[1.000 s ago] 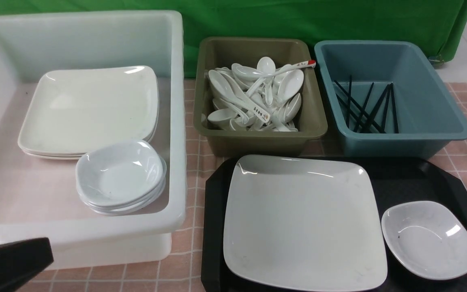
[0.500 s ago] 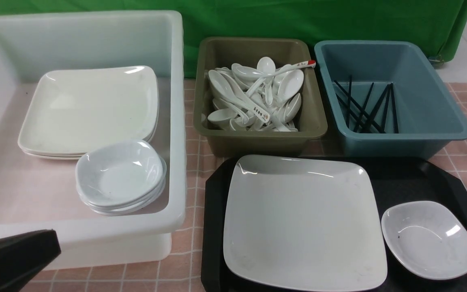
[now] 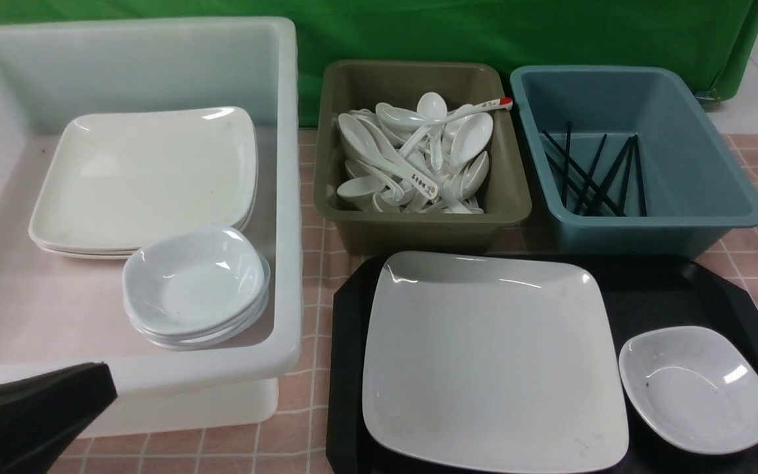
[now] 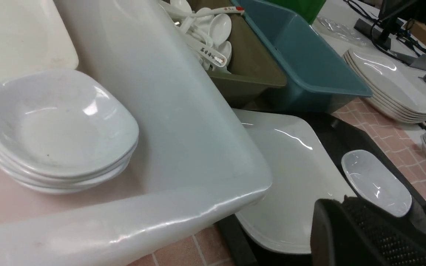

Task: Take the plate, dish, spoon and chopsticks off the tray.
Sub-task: Use the right arm to grab a small plate from the dinner plate

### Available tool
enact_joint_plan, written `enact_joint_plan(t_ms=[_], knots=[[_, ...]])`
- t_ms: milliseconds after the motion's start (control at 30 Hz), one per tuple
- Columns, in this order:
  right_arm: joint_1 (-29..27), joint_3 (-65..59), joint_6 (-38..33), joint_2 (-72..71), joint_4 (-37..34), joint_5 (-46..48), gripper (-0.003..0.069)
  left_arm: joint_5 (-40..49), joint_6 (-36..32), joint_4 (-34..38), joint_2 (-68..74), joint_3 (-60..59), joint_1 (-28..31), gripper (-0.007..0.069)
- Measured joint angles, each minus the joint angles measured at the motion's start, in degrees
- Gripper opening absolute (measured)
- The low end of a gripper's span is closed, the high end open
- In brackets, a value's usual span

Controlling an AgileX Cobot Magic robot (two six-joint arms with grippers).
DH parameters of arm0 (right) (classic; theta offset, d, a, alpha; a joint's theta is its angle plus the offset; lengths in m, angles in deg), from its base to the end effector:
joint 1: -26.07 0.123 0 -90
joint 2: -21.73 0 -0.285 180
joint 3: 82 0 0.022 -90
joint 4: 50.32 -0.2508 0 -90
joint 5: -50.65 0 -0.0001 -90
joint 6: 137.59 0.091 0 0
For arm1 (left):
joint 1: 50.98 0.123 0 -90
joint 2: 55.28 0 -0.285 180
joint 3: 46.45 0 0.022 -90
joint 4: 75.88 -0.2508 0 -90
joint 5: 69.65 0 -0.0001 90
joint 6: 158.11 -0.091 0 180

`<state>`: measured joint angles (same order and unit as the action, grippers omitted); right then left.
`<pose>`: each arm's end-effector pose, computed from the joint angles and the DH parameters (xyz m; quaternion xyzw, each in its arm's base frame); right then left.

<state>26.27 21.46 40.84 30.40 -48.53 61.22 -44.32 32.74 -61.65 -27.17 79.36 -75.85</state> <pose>0.0569 -0.0003 0.1996 -0.0209 0.7415 -0.0204 0.6703 0.0692 -0.0427 0.2862 0.0391 0.8021 -0.2833 0.5242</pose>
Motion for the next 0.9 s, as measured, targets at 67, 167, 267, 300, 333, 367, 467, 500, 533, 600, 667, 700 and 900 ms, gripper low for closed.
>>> enact_joint_plan(t_ms=[67,167,267,300,333,367,467,500,533,600,667,700,900], knots=[[0.0,0.0,0.0,0.0,0.0,0.0,0.0246,-0.07,-0.29,-2.55,-0.02,-0.05,0.0,0.0001],[0.0,0.0,0.0,0.0,0.0,0.0,0.0246,-0.13,-0.36,-7.56,-0.02,-0.05,0.0,0.0001],[0.0,0.0,0.0,0.0,0.0,0.0,0.0246,-0.13,-0.43,-11.0,-0.02,-0.05,0.0,0.0001],[0.0,0.0,0.0,0.0,0.0,0.0,0.0246,-0.13,-0.43,-11.21,-0.02,-0.05,0.0,0.0001],[0.0,0.0,0.0,0.0,0.0,0.0,0.0246,-0.13,-0.43,-12.91,-0.02,-0.05,0.0,0.0001],[0.0,0.0,0.0,0.0,0.0,0.0,0.0246,-0.13,-0.43,-13.03,-0.02,-0.05,0.0,0.0001],[0.0,0.0,0.0,0.0,0.0,0.0,0.0246,-0.86,0.04,-14.74,-0.02,-0.55,0.0,0.0001],[0.0,0.0,0.0,0.0,0.0,0.0,0.0246,-1.98,0.16,-15.41,-0.02,-1.41,0.0,0.0001],[0.0,0.0,0.0,0.0,0.0,0.0,0.0246,-3.04,0.16,-15.49,-0.07,-2.24,0.05,0.0001],[0.0,0.0,0.0,0.0,0.0,0.0,0.0246,-7.3,0.21,-15.55,-0.07,-5.23,0.95,0.0002],[0.0,0.0,0.0,0.0,0.0,0.0,0.0246,-12.01,-0.08,-14.24,-0.07,-8.4,3.15,0.0004],[0.0,0.0,0.0,0.0,0.0,0.0,0.0246,-13.86,-0.47,-13.44,-0.07,-9.69,4.36,0.0004],[0.0,0.0,0.0,0.0,0.0,0.0,0.0246,-24.45,-7.05,-5.55,-0.07,-17.64,15.24,0.0004]])
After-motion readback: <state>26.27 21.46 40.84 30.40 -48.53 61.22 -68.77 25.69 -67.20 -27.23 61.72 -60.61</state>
